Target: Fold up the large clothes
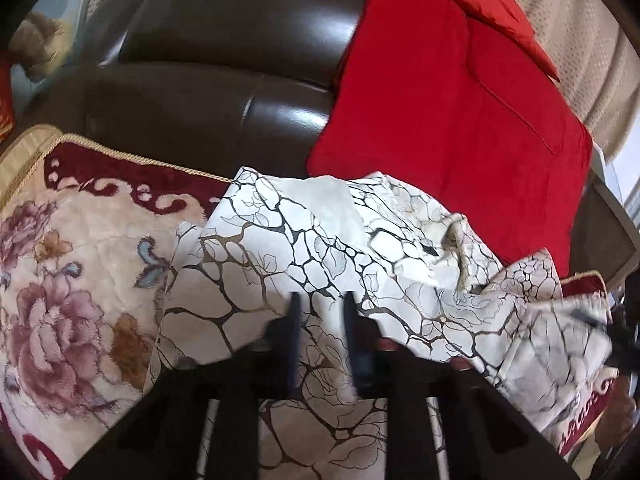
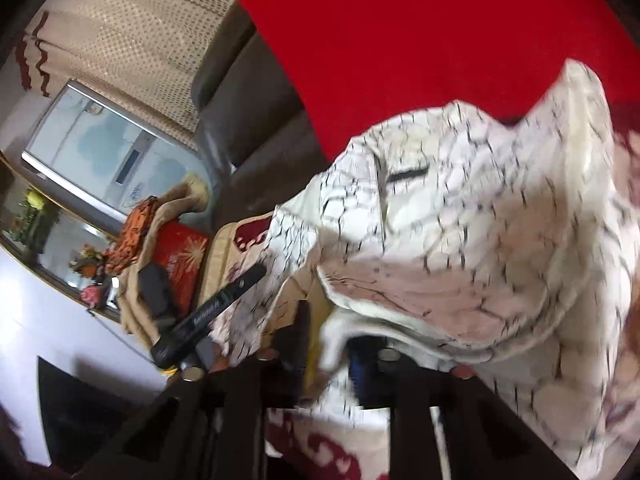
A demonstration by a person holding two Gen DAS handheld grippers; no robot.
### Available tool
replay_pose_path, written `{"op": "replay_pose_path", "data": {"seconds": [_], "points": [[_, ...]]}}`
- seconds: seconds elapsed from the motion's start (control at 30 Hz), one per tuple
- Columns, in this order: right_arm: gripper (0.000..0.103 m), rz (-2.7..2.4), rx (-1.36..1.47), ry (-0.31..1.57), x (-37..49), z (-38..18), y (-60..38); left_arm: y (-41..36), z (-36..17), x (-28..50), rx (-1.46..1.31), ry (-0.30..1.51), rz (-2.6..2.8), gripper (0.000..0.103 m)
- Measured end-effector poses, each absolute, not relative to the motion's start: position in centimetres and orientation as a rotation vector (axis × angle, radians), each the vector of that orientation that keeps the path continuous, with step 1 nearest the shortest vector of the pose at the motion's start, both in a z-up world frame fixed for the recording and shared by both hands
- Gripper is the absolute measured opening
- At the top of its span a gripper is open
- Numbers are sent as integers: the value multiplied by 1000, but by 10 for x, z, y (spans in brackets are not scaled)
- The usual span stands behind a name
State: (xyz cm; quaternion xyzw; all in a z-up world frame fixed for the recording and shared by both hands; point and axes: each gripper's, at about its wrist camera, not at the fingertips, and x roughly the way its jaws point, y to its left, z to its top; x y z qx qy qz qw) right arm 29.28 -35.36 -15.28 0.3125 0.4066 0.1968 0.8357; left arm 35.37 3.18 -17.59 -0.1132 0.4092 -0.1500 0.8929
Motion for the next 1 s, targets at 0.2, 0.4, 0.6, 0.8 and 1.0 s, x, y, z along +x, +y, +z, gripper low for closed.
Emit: {"op": "replay_pose_path", "data": {"seconds": [0.2, 0.4, 0.6, 0.8, 1.0], "points": [[7, 340, 685, 711, 365, -137, -361, 57, -155, 350, -290, 709, -210, 11], [12, 274, 903, 610, 422, -153, -411, 67, -148, 354, -328, 671, -171, 88], [66, 270, 734, 718, 359, -155, -408, 81, -164, 379, -422, 790, -197, 88], [67, 165, 547, 813, 291, -172, -396, 87, -169, 400, -410, 808, -126, 88], [64, 83, 411, 918, 283, -208, -381, 78, -202, 422, -355, 932, -82, 83]]}}
